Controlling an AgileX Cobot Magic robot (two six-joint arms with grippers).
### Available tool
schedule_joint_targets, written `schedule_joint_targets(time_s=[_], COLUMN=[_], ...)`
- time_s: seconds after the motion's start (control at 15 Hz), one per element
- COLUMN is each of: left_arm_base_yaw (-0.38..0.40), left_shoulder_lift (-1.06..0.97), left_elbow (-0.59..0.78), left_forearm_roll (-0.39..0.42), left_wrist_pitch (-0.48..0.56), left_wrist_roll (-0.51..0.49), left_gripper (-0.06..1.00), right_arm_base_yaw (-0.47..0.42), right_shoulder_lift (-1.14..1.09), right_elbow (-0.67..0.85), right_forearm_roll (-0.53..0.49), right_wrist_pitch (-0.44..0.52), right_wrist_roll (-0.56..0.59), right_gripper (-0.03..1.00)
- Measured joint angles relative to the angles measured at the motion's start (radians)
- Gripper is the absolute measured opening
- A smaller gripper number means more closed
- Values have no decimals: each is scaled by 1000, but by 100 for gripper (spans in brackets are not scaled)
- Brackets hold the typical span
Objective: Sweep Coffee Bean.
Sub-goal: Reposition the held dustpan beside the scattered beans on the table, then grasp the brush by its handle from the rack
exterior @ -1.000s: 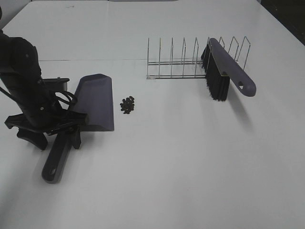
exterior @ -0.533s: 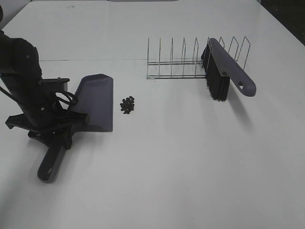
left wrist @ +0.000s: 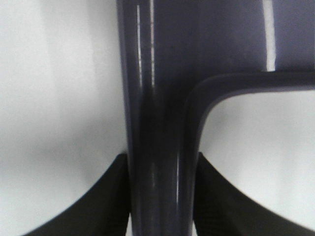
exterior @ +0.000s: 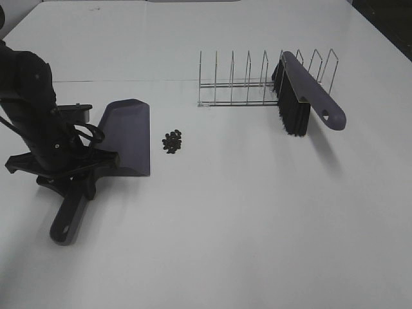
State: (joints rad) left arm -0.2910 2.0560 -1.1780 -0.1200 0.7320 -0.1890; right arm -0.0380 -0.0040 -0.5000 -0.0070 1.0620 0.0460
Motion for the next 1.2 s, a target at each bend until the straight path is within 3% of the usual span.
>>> schedule_joint_targets(time_s=[0.2, 0.67, 1.0, 1.2], left_arm_base_yaw=[0, -3, -3, -3], left_shoulder_lift=[-85, -139, -139, -139], left_elbow=[0, 0, 0, 0], left_forearm_roll=[49, 60, 63, 63], left_wrist_pitch=[27, 81, 81, 81], left_wrist_roll=[-37, -43, -39, -39], left_gripper=[34, 34, 34, 34], right_arm_base_yaw=[0, 0, 17, 128], right_shoulder_lift=[0, 25, 294, 614], right_elbow=[0, -11, -95, -272], right_forearm_roll=[0, 7, 71, 81], right_wrist_pitch=[0, -14, -140, -161], right_wrist_roll=[0, 0, -81, -163], right_gripper=[77, 77, 77, 77])
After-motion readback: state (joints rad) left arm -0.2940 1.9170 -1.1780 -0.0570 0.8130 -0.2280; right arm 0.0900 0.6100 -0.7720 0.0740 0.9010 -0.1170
